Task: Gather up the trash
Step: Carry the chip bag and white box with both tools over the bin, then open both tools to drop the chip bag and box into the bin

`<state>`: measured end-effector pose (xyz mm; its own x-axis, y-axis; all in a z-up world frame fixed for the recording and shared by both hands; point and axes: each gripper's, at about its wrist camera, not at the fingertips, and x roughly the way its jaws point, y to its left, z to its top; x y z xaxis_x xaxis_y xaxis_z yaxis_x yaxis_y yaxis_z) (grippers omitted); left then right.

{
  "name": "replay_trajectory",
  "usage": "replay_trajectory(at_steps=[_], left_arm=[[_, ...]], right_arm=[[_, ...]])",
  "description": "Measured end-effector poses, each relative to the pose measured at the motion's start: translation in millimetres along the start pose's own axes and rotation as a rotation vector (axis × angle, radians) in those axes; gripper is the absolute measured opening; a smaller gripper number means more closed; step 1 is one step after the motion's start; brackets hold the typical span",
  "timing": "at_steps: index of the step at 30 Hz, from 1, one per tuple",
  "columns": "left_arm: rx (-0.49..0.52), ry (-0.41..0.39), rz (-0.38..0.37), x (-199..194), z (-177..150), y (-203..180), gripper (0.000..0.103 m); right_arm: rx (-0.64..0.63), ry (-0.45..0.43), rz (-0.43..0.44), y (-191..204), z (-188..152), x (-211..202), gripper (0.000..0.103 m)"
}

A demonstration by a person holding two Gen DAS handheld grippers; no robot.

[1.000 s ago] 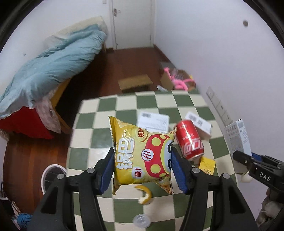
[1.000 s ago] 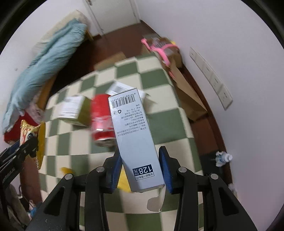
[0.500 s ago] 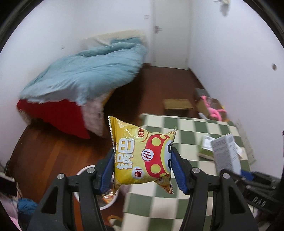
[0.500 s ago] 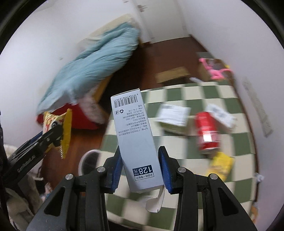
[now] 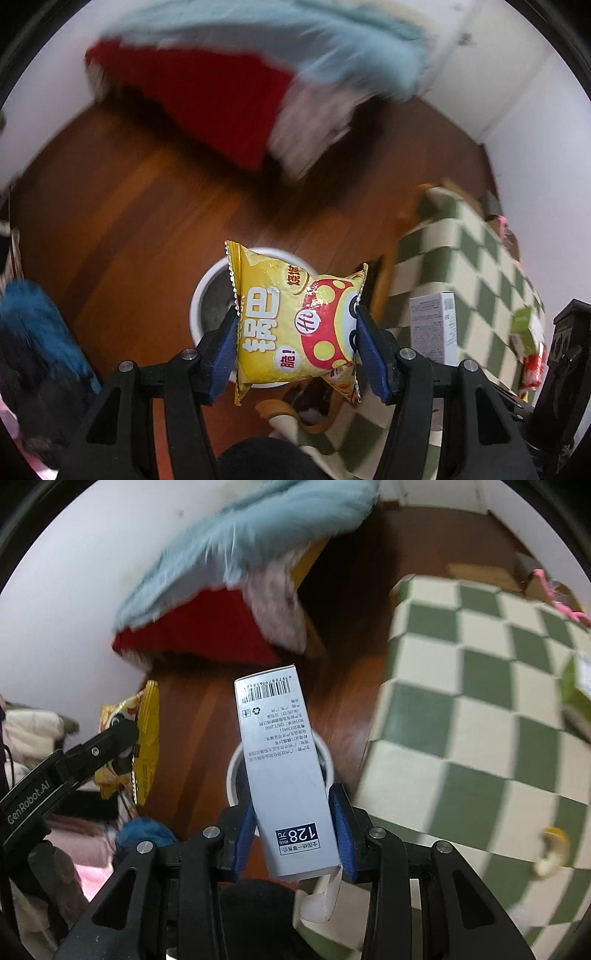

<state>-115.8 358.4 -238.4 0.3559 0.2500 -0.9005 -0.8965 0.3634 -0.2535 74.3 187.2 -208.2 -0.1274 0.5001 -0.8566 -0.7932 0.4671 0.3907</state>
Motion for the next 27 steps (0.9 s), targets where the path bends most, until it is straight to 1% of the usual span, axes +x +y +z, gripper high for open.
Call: replay_trajectory(at_steps=[4, 6, 7, 8, 9, 11, 12, 13, 15, 17, 18, 19, 20, 21, 22, 23, 27], left_arm=[[-0.061, 0.125, -0.002, 52.8, 2.8, 38.5, 0.056], [-0.089, 0.17, 0.005, 71.9, 2.8, 53.7, 0.057], [-0.102, 0.193, 0.006, 81.1, 2.0, 61.4, 0.059], [-0.1, 0.223, 0.0, 88.5, 1.7, 66.8, 0.064], [-0.102, 0.238, 0.011, 94.9, -0.6, 75.2, 0.068], [-0.118, 0.253, 0.025, 104.6, -4.0, 85.7, 0.09], [-0.128, 0.259, 0.023, 107.3, -6.5, 90.2, 0.094], [-0.136, 0.265, 0.028, 108.4, -9.0, 94.3, 0.096], [-0.144, 0.262, 0.058, 105.4, -13.5, 101.0, 0.096], [-0.151, 0.249, 0.084, 100.4, -14.2, 101.3, 0.096], [-0.147, 0.233, 0.111, 96.4, -16.4, 102.6, 0.096], [-0.133, 0.21, 0.154, 90.9, -19.1, 103.0, 0.096], [-0.118, 0.186, 0.199, 86.1, -20.9, 101.2, 0.096], [-0.104, 0.162, 0.245, 80.6, -23.3, 101.3, 0.096], [-0.095, 0.144, 0.279, 76.0, -25.8, 100.3, 0.096], [-0.092, 0.132, 0.294, 72.3, -28.4, 100.7, 0.096], [-0.073, 0.101, 0.325, 57.5, -35.0, 95.4, 0.096]], right_arm=[[-0.011, 0.108, -0.036, 17.6, 7.3, 72.3, 0.04], [-0.012, 0.155, -0.058, 23.0, 11.9, 104.5, 0.04], [-0.011, 0.178, -0.068, 25.1, 13.8, 119.7, 0.04], [-0.01, 0.195, -0.078, 26.3, 15.6, 132.6, 0.04], [-0.014, 0.214, -0.088, 28.3, 17.8, 145.1, 0.04], [-0.012, 0.248, -0.103, 29.6, 21.6, 168.1, 0.04], [-0.013, 0.264, -0.11, 30.3, 22.9, 177.8, 0.04], [-0.016, 0.277, -0.113, 31.1, 23.9, 187.3, 0.04], [-0.024, 0.295, -0.133, 31.2, 26.9, 203.6, 0.041], [-0.02, 0.336, -0.125, 30.8, 30.6, 224.6, 0.043], [-0.021, 0.352, -0.128, 29.6, 33.4, 233.4, 0.054], [-0.026, 0.358, -0.133, 29.3, 33.7, 239.4, 0.069], [-0.029, 0.359, -0.134, 29.3, 35.4, 241.9, 0.077], [-0.036, 0.361, -0.134, 29.4, 35.7, 243.7, 0.091], [-0.047, 0.367, -0.136, 30.4, 34.9, 245.5, 0.099], [-0.062, 0.37, -0.153, 32.6, 33.3, 245.7, 0.101], [-0.125, 0.369, -0.208, 42.0, 27.8, 237.5, 0.101]])
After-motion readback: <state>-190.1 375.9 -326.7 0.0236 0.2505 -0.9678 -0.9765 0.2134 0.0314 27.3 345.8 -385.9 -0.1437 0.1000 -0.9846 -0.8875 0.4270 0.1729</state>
